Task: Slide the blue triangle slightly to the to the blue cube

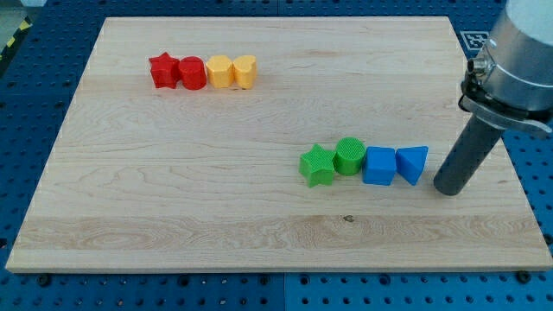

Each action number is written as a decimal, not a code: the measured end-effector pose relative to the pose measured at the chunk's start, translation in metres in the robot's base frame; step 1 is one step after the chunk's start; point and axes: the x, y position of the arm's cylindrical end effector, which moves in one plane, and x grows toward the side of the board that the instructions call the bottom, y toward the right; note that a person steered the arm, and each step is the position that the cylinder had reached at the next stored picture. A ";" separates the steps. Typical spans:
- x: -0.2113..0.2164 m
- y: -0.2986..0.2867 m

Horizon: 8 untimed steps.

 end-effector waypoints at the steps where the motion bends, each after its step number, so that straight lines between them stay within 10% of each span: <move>1: 0.023 -0.010; 8: -0.003 -0.018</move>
